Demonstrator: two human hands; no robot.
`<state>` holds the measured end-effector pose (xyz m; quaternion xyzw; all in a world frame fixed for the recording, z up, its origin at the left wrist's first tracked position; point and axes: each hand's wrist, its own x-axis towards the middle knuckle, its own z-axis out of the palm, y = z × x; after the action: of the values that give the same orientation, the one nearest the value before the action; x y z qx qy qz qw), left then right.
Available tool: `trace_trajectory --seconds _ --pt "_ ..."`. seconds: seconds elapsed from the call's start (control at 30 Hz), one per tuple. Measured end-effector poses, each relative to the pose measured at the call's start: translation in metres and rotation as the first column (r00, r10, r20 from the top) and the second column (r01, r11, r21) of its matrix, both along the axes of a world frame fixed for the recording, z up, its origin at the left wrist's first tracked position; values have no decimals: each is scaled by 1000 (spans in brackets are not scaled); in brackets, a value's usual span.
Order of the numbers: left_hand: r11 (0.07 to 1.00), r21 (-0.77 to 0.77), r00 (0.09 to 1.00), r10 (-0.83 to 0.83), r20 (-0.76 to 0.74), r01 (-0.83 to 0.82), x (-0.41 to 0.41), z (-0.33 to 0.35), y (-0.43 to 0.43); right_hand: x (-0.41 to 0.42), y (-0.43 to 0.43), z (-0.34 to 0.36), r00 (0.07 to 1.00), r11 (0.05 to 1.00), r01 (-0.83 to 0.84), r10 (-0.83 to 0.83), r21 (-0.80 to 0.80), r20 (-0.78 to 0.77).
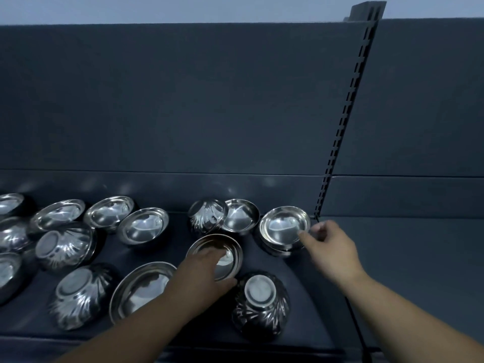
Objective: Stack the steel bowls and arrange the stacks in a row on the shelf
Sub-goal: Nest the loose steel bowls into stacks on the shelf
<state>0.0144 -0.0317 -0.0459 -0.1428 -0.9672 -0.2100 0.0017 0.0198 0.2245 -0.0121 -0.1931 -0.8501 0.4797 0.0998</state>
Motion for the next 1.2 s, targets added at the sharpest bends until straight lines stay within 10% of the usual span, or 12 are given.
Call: trace_trajectory --seconds 0.33,0.53,0.7,0.93,1.2 --pt "991 -20 991 -130 7 131 -2 4 2 37 -33 -28 670 659 -736 673 156 315" --pt "978 82 981 -192 -2 191 -1 1 3 39 -16 -28 740 716 -665 596 211 312" --pt "973 102 977 -210 33 205 -3 -16 8 44 15 -6 812 842 -473 531 -258 242" --pt "952 302 998 53 28 -59 -2 -20 13 41 29 14 879 539 -132 451 -832 152" --pt "935 181 914 232 334 -304 -19 0 17 30 24 30 878 413 -214 478 -885 11"
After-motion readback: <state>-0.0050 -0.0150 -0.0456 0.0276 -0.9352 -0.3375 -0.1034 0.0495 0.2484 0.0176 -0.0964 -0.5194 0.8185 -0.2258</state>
